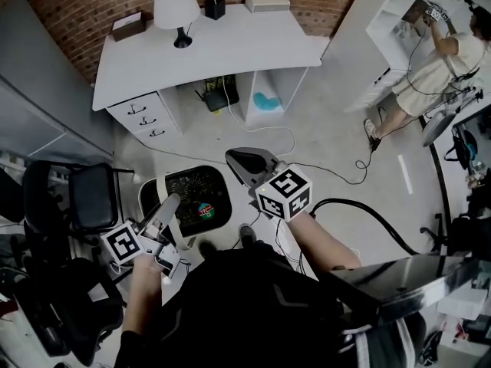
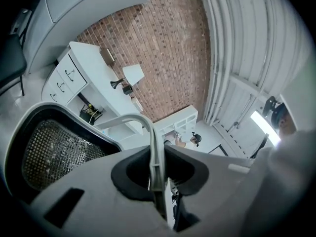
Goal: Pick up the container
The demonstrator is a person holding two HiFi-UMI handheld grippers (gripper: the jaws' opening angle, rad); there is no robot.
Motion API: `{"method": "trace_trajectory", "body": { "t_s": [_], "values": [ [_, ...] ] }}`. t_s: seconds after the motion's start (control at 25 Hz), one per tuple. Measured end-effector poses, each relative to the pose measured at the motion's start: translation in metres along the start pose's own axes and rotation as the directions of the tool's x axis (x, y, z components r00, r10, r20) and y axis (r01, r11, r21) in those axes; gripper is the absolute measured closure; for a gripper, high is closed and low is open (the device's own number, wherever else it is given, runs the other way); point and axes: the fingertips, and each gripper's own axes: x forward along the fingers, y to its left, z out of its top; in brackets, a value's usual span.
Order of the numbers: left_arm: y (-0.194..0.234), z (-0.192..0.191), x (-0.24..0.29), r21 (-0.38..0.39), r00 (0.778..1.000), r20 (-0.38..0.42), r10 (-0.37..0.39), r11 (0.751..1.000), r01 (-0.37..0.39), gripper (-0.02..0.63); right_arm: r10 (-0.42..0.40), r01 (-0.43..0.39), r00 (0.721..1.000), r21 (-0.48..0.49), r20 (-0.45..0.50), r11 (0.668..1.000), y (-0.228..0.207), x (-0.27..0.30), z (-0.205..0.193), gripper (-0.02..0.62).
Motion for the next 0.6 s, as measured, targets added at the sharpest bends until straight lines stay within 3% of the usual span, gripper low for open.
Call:
{"method": "trace_trajectory", "body": {
  "t_s": [0.28,0.6],
  "values": [
    [-0.021,0.004,0.001,0.006,0.999,0.014,-0.046,0.999,0.046,0.543,-0.03,0.03,0.999,-0.011,0.026,0.999,-0.002,-0.016,0.018,0.587],
    [-0.029,0.017,-0.006,0.017,0.999,0.012,-0.048,0.999,0.048,0.543,-0.069,0.074,0.995,-0.064,0.076,0.995,0.002,-0.018,0.041,0.588]
  ]
}}
